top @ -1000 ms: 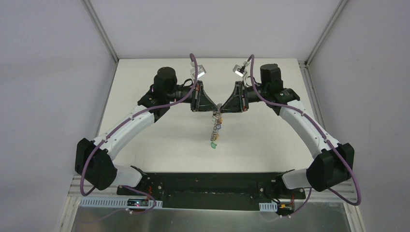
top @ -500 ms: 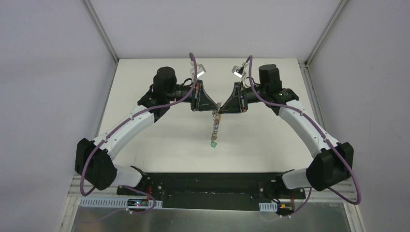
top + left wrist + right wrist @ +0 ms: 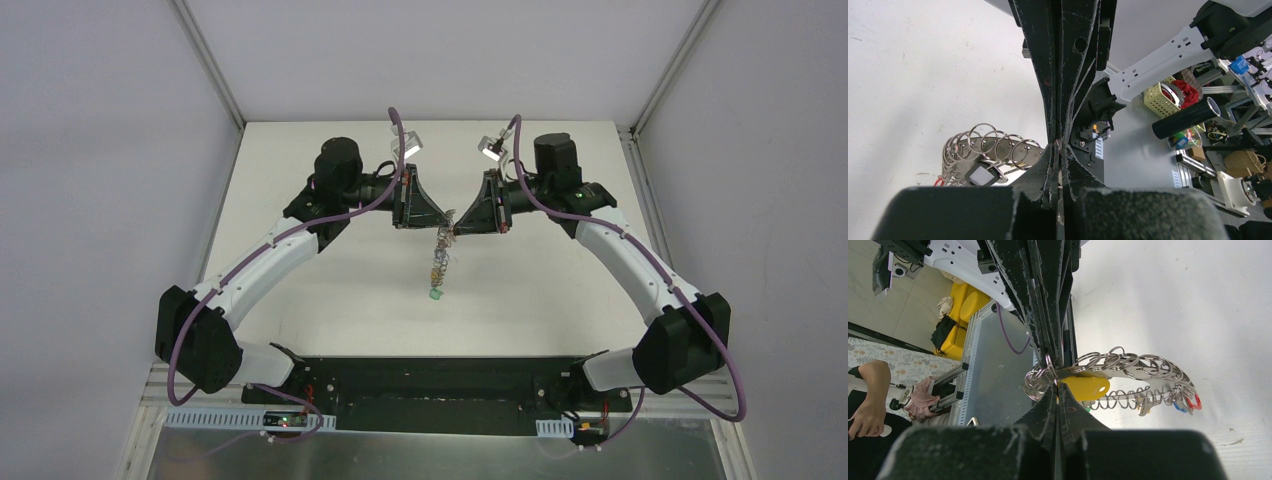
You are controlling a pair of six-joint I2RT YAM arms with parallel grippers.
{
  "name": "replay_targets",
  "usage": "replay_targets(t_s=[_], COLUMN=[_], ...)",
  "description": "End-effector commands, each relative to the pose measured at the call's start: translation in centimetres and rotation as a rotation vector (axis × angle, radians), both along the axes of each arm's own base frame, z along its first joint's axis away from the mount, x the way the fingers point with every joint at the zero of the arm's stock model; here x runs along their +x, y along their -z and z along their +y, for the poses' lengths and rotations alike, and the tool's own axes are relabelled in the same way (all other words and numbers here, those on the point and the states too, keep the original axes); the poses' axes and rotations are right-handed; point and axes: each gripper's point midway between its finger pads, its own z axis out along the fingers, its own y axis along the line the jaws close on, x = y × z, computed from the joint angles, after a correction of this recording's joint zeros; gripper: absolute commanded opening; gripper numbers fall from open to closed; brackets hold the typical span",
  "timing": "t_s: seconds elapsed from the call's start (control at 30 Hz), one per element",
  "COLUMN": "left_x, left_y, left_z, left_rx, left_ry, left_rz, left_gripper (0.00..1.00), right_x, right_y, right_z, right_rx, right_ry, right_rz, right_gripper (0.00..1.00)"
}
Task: Put the keys on the keyring
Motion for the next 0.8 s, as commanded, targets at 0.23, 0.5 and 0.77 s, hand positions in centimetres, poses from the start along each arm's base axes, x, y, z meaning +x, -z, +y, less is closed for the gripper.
replay_targets(t_s=[0.23,0.5,0.77], left_x=[-0.4,-0.6,-0.7], left_y=[-3.8,-3.3,-3.4], left_z=[0.2,0.2,0.3], left_rx=[-0.115,-0.113,-0.113], left_ry=[0.029,0.042,0.045], left_rz=[-0.111,-0.11,-0.102], left_gripper=[0.0,0.0,0.0], right_x=[-0.6,-0.6,0.3], right_y=[0.3,-0.2,-3.2], right_z=[1.5,1.6,-0.4], right_rx=[-0.007,-0.016,0.014], right_ry=[-0.05,-0.052,0.017], right_rz=[-0.007,-0.033,-0.118], right_gripper=[0.0,0.13,0.29])
